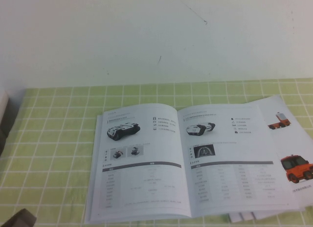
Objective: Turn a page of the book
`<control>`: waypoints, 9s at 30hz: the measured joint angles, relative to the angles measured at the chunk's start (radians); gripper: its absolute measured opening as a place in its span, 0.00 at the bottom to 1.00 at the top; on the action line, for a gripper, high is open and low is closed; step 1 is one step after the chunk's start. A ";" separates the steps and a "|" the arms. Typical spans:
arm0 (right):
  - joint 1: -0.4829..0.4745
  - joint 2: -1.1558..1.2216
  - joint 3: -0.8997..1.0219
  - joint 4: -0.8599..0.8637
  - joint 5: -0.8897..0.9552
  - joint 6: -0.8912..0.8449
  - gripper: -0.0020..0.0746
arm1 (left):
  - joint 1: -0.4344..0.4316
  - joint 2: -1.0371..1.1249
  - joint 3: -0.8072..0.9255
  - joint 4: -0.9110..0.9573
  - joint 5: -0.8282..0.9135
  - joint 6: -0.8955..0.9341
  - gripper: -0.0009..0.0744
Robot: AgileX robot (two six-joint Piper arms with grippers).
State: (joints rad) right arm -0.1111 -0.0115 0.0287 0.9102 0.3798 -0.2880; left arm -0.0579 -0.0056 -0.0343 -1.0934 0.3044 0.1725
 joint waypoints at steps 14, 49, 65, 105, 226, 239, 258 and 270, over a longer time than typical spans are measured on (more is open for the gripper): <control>0.000 0.000 0.000 0.001 0.037 -0.131 0.02 | 0.000 0.633 -0.684 0.233 0.439 0.454 0.01; 0.000 0.000 0.000 0.001 0.068 -0.144 0.02 | -0.499 1.709 -0.895 0.084 -0.020 0.747 0.01; 0.000 0.000 0.000 0.001 0.068 -0.144 0.02 | -0.499 1.898 -0.920 0.008 0.031 0.751 0.01; 0.244 1.339 -0.906 -0.715 0.546 -0.159 0.02 | -0.499 1.917 -0.927 -0.009 0.053 0.734 0.01; 0.338 1.865 -1.213 -0.733 0.520 -0.150 0.04 | -0.499 1.917 -0.927 -0.007 0.055 0.766 0.01; 0.242 1.873 -1.217 -0.603 0.451 -0.128 0.48 | -0.499 1.917 -0.927 -0.007 0.053 0.776 0.01; 0.208 1.971 -1.217 -0.367 0.428 -0.290 0.54 | -0.499 1.917 -0.927 -0.007 0.053 0.778 0.01; 0.208 1.972 -1.236 -0.415 0.431 -0.293 0.44 | -0.499 1.917 -0.927 -0.007 0.053 0.780 0.01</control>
State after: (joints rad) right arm 0.0973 1.9607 -1.2072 0.4951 0.8105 -0.5812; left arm -0.5569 1.9110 -0.9610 -1.1009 0.3576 0.9526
